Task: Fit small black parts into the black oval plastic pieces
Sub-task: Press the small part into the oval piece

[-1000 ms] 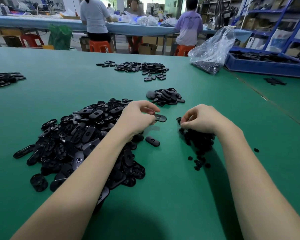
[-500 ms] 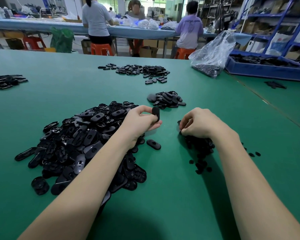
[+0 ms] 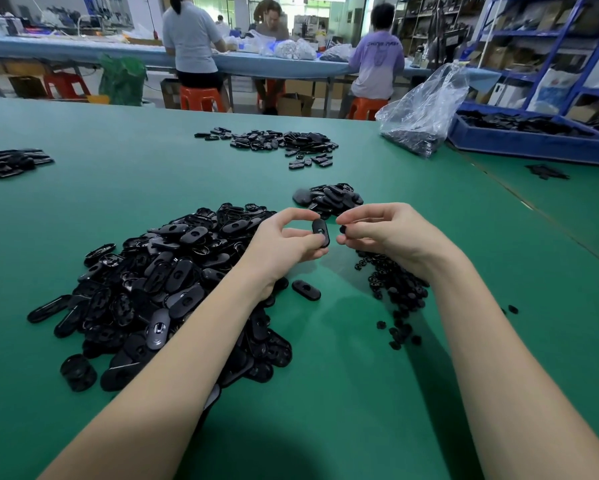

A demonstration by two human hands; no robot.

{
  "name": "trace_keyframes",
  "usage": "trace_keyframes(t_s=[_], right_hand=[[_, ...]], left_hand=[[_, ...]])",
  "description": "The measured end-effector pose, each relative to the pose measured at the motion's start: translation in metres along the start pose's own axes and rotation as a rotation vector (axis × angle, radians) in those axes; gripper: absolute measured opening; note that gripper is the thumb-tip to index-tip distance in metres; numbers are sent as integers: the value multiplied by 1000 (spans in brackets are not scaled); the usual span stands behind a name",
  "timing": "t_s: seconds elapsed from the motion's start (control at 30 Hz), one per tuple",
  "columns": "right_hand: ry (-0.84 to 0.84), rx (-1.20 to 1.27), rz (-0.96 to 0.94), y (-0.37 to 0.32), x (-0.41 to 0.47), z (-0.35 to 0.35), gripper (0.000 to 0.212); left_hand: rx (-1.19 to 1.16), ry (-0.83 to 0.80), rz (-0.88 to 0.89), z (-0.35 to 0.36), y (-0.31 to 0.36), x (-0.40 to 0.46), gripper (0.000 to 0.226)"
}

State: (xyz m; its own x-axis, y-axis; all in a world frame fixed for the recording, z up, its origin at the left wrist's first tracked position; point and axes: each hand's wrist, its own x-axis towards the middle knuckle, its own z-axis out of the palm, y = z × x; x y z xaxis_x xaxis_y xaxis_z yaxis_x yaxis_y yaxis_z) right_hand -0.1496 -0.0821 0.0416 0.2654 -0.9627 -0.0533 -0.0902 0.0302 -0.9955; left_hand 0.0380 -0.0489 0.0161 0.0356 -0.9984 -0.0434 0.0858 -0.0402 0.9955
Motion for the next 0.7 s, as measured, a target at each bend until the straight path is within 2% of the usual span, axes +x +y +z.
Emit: trace_keyframes(t_s=[0.23,0.4,0.5,0.7], right_hand=[[-36,38,46,0,-1,4,15],[-60,48,82,-2,-2,6,14],[-42,-59,99,-3,-2,6,12],[103,-253,124,-5,-1,7,9]], left_hand=[[93,-18,21,0,-2,0,25],[67,-5,27,1,-2,0,18],[27,22,31,1,-3,1,15],[-15,47,24,0,-4,3,17]])
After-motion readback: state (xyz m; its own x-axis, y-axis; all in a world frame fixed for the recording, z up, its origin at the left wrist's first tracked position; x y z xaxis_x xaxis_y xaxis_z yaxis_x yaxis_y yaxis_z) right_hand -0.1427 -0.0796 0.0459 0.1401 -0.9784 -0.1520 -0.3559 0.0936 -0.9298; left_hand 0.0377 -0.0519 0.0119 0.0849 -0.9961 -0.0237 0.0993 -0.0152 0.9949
